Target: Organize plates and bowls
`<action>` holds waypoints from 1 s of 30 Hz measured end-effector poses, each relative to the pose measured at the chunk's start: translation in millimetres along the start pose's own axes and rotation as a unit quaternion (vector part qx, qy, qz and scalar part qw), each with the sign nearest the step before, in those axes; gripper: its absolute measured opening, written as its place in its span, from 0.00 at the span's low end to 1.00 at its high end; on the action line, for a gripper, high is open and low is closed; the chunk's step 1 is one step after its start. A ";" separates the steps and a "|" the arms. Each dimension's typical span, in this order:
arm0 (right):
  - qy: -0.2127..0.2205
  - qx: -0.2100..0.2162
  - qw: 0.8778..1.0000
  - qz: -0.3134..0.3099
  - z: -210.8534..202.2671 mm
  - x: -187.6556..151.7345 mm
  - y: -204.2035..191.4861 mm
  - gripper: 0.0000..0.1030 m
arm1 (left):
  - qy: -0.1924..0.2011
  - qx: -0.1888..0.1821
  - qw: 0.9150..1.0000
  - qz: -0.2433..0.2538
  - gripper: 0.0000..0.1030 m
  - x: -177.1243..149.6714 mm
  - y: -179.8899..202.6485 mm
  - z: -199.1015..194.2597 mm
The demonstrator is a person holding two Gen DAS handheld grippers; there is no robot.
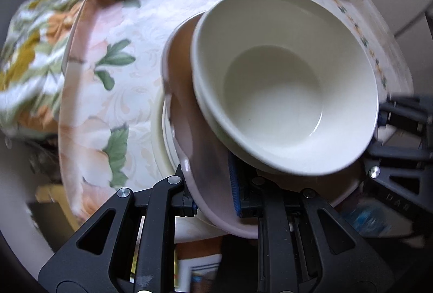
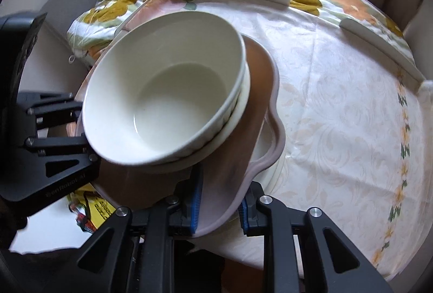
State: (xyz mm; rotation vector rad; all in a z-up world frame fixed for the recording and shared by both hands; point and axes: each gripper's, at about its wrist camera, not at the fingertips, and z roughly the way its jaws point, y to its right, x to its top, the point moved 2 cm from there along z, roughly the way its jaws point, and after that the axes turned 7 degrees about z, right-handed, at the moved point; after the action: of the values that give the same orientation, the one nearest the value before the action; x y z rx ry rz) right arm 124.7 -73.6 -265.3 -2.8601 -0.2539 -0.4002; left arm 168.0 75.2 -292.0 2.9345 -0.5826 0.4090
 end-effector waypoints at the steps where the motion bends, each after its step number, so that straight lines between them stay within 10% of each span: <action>1: 0.001 0.002 1.000 0.012 -0.2 -0.7 0.9 0.21 | 0.003 -0.003 1.000 -0.014 0.15 -0.4 -2.1 -0.5; 10: 0.013 0.020 0.992 0.122 -5.0 -6.9 12.5 0.21 | 0.016 -0.002 0.997 -0.072 0.15 -5.0 -4.4 -4.3; 30: 0.029 0.004 0.990 0.135 -31.7 -9.9 15.9 0.21 | 0.011 0.007 0.998 -0.064 0.16 -11.1 0.3 -23.9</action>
State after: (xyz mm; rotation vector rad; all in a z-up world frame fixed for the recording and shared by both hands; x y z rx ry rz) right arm 110.7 -98.4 -242.0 -2.8161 0.1416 -0.4256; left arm 152.4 82.9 -272.3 2.9557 -0.3865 0.4319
